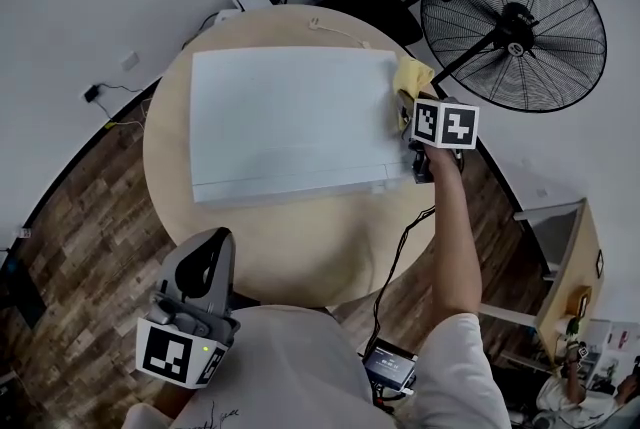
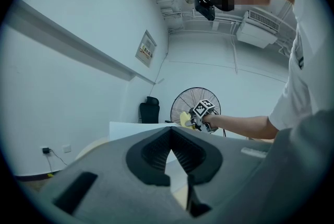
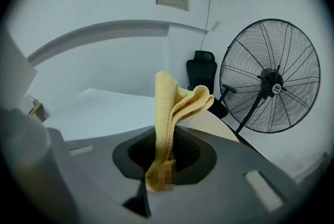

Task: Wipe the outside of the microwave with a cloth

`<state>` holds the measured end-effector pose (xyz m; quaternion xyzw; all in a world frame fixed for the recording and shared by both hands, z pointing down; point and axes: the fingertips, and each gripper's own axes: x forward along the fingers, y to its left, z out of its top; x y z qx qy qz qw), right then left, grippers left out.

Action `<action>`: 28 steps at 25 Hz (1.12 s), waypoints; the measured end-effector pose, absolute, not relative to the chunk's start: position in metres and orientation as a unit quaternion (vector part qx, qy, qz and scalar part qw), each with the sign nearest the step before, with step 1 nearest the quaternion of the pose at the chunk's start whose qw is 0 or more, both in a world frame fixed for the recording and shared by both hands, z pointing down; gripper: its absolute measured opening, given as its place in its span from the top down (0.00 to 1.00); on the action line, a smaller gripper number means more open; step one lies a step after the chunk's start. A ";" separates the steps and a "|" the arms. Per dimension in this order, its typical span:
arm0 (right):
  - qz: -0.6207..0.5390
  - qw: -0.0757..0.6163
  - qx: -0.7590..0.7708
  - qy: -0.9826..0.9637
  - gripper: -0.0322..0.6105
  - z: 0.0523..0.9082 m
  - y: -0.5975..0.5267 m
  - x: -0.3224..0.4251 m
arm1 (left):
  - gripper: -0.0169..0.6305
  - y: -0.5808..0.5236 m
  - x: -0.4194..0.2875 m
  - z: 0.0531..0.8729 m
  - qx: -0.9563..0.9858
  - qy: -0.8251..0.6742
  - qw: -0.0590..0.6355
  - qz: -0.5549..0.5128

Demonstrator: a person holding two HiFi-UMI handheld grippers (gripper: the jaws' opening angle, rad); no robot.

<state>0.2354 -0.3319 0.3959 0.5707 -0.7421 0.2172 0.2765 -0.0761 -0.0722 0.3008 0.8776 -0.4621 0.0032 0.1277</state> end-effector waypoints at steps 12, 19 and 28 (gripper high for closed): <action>0.234 0.274 0.563 -0.744 0.85 0.406 -0.326 0.212 | 0.99 -0.065 -0.084 0.299 0.876 -0.465 0.127 -0.005; 0.246 0.265 0.549 -0.753 0.85 0.406 -0.319 0.187 | 0.99 -0.058 -0.093 0.293 0.877 -0.463 0.128 -0.019; 0.248 0.267 0.537 -0.761 0.85 0.406 -0.317 0.152 | 0.99 -0.055 -0.105 0.287 0.882 -0.456 0.119 -0.031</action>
